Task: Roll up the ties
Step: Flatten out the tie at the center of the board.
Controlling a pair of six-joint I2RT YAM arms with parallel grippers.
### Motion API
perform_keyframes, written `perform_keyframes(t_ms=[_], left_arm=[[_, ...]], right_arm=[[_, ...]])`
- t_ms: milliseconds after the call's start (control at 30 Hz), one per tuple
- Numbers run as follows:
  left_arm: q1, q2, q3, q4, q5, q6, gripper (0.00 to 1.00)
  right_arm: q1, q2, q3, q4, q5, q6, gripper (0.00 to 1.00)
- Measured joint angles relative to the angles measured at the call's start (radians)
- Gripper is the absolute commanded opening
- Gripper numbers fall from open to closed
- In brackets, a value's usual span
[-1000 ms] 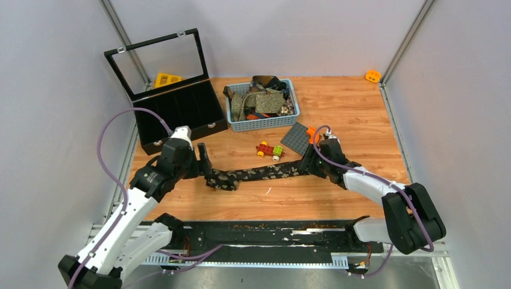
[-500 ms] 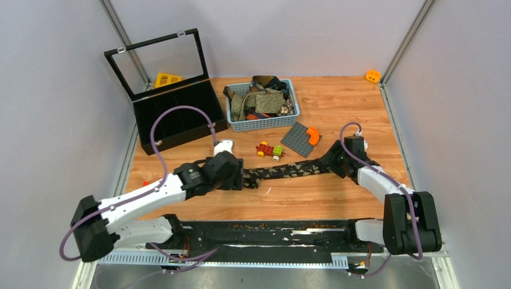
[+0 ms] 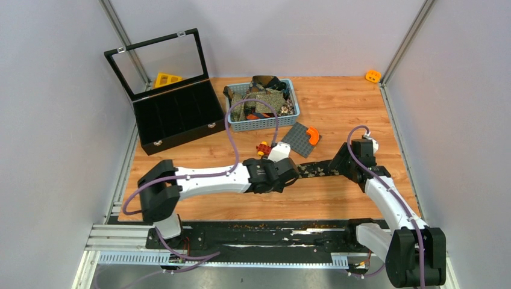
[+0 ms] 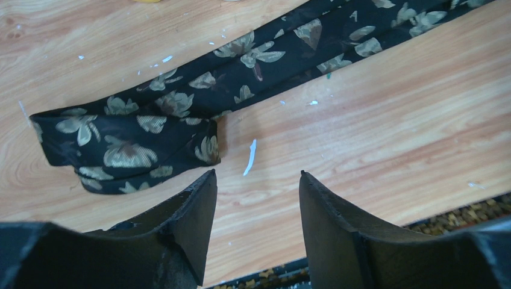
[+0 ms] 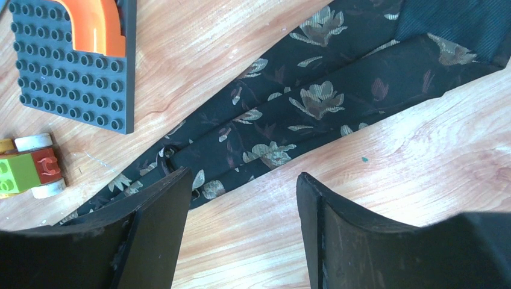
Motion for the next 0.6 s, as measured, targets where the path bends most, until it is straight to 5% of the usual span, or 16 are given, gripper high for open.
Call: perform_keyframes(t_ms=[600], left_arm=[[0.001, 0.301, 0.185, -0.214, -0.166, 0.053, 0.64]], right_arm=[[0.002, 0.014, -0.025, 0.016, -0.034, -0.023, 0.65]])
